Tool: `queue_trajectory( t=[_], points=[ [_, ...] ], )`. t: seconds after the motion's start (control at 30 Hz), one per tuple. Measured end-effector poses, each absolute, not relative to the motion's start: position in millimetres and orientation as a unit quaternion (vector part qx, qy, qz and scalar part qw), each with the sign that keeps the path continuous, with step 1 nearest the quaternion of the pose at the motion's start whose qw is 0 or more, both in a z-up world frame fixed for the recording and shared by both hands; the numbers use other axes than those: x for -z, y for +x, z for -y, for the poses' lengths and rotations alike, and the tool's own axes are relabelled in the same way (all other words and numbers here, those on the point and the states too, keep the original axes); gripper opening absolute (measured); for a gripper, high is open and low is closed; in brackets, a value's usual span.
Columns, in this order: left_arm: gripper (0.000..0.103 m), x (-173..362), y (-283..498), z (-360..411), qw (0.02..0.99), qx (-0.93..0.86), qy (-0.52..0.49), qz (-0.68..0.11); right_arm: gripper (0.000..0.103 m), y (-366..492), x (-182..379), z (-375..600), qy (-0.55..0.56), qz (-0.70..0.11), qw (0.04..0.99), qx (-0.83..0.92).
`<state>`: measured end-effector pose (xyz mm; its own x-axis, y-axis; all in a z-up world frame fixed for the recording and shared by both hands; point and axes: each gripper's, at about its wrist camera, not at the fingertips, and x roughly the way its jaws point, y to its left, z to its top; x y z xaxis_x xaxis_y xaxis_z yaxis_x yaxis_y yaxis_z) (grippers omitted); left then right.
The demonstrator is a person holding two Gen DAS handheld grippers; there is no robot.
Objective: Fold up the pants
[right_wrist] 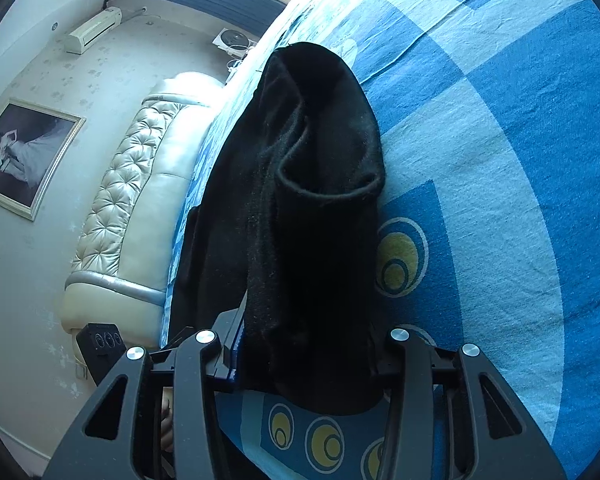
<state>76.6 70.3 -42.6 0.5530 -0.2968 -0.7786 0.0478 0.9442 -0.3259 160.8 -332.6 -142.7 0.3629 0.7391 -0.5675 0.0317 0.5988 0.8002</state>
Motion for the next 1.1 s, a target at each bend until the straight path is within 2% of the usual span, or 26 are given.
queue_trajectory(
  t=[0.07,0.2,0.3,0.37,0.53,0.6,0.97,1.1],
  points=[
    [0.052,43,76,-70,0.874,0.091,-0.133,-0.459,0.046,160,144,334,0.388,-0.507,0.729,-0.248],
    [0.083,48,74,-72,0.883,0.058,-0.130,-0.447,0.049,160,146,338,0.398,-0.504,0.721,-0.259],
    [0.089,50,70,-75,0.887,0.044,-0.133,-0.441,0.053,156,143,338,0.394,-0.504,0.724,-0.257],
    [0.090,49,65,-75,0.888,0.036,-0.133,-0.438,0.057,151,138,338,0.385,-0.505,0.731,-0.251],
    [0.090,33,48,-63,0.896,0.009,-0.087,-0.436,0.076,131,120,332,0.316,-0.520,0.761,-0.224],
    [0.090,26,39,-56,0.901,0.002,-0.064,-0.429,0.079,120,114,328,0.284,-0.529,0.772,-0.209],
    [0.097,8,-8,-19,0.908,-0.053,0.020,-0.415,0.080,83,80,293,0.084,-0.508,0.850,-0.115],
    [0.097,-1,-18,-22,0.915,-0.064,0.001,-0.398,0.081,78,71,280,0.046,-0.487,0.864,-0.123]
  ],
)
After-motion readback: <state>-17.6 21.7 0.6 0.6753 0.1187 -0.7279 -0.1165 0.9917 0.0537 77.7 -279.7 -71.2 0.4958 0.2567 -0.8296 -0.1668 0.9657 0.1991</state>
